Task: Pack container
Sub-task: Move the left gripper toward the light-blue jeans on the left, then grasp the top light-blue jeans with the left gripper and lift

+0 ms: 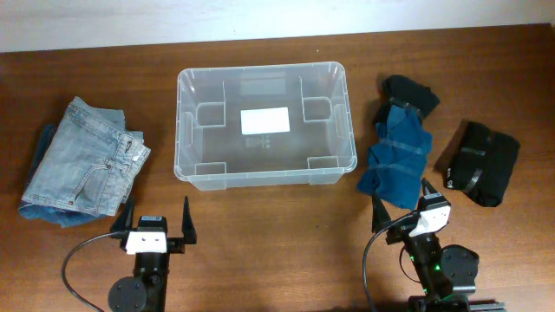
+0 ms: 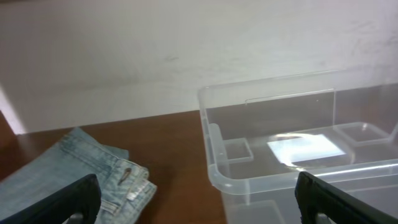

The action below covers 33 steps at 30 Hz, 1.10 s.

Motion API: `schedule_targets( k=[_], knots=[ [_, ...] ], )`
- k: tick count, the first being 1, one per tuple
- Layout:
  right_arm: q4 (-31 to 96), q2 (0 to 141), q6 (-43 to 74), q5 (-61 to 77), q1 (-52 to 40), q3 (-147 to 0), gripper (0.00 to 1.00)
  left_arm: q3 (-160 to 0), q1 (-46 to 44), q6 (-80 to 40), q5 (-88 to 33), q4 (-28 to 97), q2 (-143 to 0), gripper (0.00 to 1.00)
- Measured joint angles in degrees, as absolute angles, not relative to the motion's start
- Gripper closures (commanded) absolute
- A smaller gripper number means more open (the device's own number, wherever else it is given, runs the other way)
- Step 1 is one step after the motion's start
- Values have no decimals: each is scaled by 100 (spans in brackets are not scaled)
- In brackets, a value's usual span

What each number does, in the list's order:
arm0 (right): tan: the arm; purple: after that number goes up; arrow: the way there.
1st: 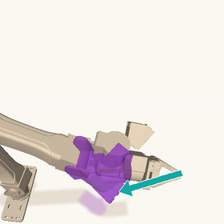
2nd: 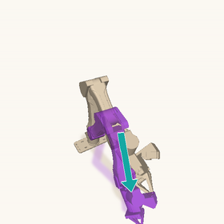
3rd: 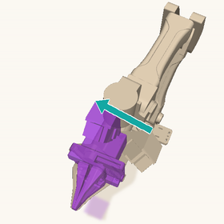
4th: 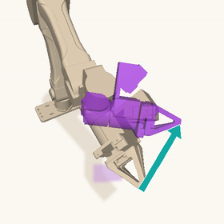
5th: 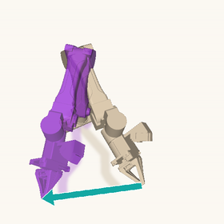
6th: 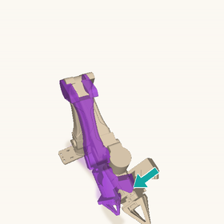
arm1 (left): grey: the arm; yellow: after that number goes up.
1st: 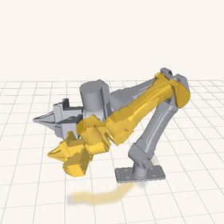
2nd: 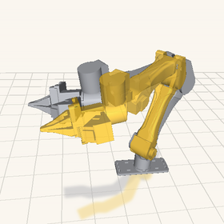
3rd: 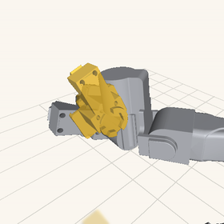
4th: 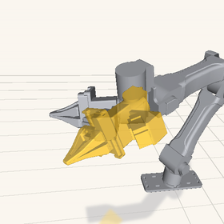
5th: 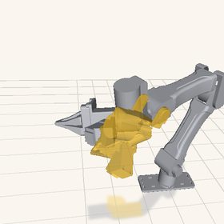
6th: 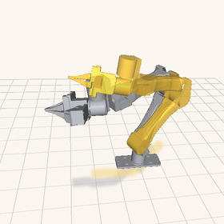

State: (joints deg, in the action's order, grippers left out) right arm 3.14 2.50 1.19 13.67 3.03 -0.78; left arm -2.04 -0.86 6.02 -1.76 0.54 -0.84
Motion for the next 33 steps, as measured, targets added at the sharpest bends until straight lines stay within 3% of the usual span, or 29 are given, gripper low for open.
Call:
schedule_targets(
  k=[4,9,15,19,23,29,33],
  knots=[
    [314,252,121,1367,303,-78,2,-451,-86,357,-375,246,-207,1],
    [311,257,121,1367,303,-78,1,-1870,-86,202,-467,882,-1236,1],
    [303,259,121,1367,303,-73,2,-4825,-78,180,-508,2290,-3719,1],
    [307,261,119,1367,303,-73,2,-7107,3,718,-812,3828,-5607,1],
    [305,268,121,1367,303,-73,2,-8715,8,1085,-1140,4567,-7008,1],
    [305,268,121,1367,303,-73,2,-9028,189,1149,-886,4488,-8047,1],
    [305,268,119,1367,303,-73,2,-9028,867,934,-543,4388,-8731,1]
  ],
)
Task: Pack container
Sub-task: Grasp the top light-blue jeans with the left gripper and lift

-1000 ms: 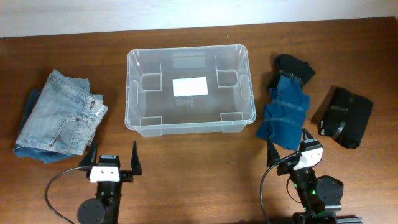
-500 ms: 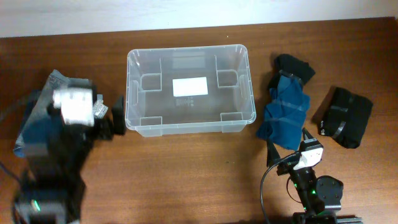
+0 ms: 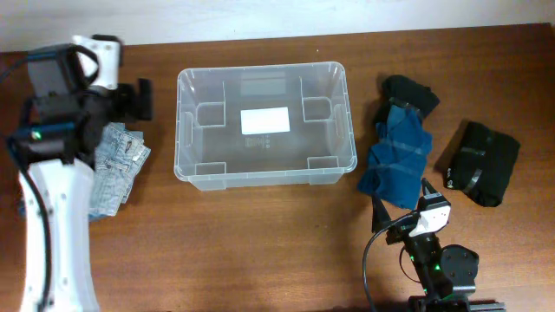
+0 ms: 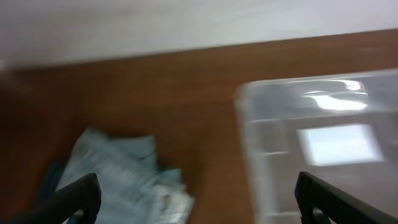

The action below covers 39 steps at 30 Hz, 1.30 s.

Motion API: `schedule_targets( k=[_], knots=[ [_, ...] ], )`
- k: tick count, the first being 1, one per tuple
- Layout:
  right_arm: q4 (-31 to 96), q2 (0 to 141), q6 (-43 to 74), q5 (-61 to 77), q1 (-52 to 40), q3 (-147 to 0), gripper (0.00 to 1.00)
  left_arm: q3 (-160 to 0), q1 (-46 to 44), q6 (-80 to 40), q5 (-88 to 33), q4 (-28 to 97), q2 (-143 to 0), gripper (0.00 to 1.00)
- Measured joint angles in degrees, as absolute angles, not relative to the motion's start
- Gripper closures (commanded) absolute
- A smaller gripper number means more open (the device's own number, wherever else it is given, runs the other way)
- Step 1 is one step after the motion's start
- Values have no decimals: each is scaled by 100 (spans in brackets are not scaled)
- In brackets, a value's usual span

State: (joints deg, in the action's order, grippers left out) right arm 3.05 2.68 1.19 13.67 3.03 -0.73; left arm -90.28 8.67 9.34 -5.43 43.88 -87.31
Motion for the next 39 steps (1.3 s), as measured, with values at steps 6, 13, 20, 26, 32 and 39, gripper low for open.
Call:
schedule_targets(
  k=[6,13,20,26,32,39],
  knots=[
    [305,268,121,1367,303,-73,2,-9035,2134,666,-410,3717,-9426,1],
    [305,268,121,1367,303,-73,2,-9037,3236,950,-1138,3634,-10348,1],
    [305,268,121,1367,303,-73,2,-9037,3881,1409,-1922,3614,-10971,1],
    [305,268,121,1367,303,-73,2,-9039,4049,1651,-2449,3553,-11572,1],
    [305,268,119,1367,303,-73,1,-9045,4038,1826,-2864,3533,-12134,3],
    [305,268,119,1367,303,-73,2,-9076,4053,1894,-3050,3599,-12151,47]
  ],
)
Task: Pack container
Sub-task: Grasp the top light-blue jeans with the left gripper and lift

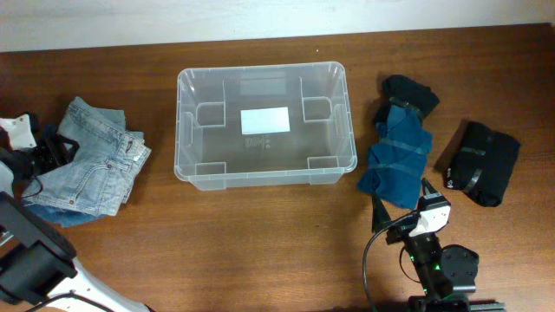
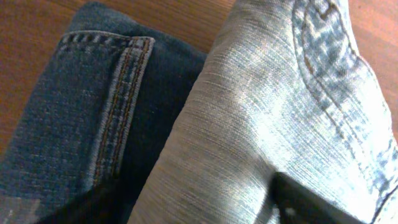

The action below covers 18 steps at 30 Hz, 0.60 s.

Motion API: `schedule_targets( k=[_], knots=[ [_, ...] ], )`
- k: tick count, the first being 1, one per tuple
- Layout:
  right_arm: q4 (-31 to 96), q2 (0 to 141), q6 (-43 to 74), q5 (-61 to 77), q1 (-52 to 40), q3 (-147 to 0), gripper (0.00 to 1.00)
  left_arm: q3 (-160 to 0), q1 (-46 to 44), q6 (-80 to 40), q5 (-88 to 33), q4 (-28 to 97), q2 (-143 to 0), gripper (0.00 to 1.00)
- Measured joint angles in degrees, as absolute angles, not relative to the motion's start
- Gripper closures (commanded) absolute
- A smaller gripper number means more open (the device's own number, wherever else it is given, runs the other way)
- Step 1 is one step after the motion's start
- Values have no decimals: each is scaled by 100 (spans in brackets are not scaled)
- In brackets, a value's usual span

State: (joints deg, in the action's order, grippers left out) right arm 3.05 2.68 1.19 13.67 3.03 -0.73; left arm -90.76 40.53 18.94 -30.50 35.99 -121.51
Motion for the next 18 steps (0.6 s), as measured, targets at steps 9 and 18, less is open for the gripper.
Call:
schedule_targets(
  k=[9,18],
  knots=[
    [305,268,121,1367,303,-73,1,-9076,4042,1074,-3267,3673,-12151,99],
    [305,268,121,1367,303,-73,2,-9408,3876,327,-3865,3966,-12147,99]
  ],
)
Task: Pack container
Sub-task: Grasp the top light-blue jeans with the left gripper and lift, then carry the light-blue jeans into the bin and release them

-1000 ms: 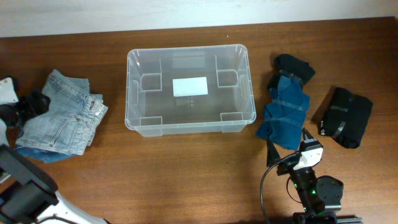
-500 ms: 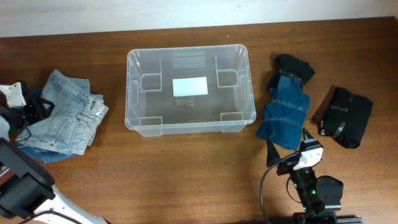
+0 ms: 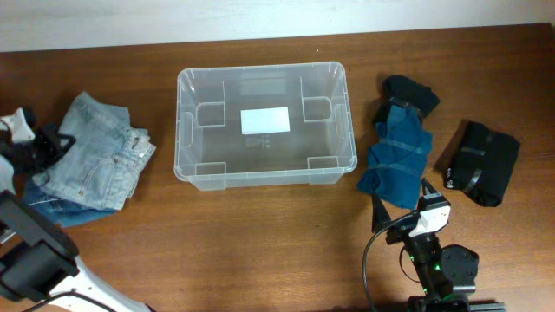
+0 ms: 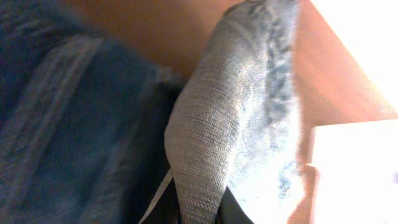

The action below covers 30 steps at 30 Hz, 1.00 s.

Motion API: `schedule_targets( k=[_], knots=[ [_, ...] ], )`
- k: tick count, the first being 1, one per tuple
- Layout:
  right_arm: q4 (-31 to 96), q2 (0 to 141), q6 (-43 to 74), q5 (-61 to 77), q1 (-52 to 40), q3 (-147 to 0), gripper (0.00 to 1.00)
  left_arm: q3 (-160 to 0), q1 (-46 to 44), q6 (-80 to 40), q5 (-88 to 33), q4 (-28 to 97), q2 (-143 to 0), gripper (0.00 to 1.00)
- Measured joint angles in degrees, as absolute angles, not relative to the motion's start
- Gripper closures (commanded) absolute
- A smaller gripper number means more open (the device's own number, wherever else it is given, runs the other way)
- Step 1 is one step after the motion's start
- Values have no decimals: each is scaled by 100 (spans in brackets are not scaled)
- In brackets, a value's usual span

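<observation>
The clear plastic container [image 3: 186, 165] stands empty at the table's middle. Folded light-blue jeans [image 3: 95, 160] lie to its left. My left gripper [image 3: 43, 146] is at their left edge. In the left wrist view a fold of the jeans [image 4: 236, 124] runs down between the jaws, and the left gripper [image 4: 199, 211] is shut on it. My right gripper [image 3: 404, 204] stands open at the front right, holding nothing. It is just short of a blue garment [image 3: 397, 156].
A black garment [image 3: 409, 92] lies behind the blue one. A black strapped bundle [image 3: 481, 162] sits at the far right. The left arm's white body rises along the left edge of the overhead view.
My left gripper has shut on a fold at the jeans' left edge. The top layer of the jeans has shifted slightly toward the container. The right arm has not moved.
Both arms stood parked at the table's front with open grippers. Then the left arm was raised over the jeans, still open. Then its gripper was down at the jeans' left edge with denim between the open fingers. Now it grips that fold.
</observation>
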State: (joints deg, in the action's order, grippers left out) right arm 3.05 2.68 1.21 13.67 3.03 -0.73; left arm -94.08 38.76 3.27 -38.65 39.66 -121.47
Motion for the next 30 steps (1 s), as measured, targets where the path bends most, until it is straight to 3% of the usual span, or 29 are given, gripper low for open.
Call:
schedule_targets(
  k=[10,22,30],
  knots=[
    [305,268,119,1367,303,-73,2,-10285,2626,884,-3868,4353,-11157,99],
    [305,268,123,1367,303,-73,2,-10394,972,2735,-3361,4458,-9314,99],
    [305,268,121,1367,303,-73,2,-10429,169,3771,-3251,5483,-9105,99]
  ],
)
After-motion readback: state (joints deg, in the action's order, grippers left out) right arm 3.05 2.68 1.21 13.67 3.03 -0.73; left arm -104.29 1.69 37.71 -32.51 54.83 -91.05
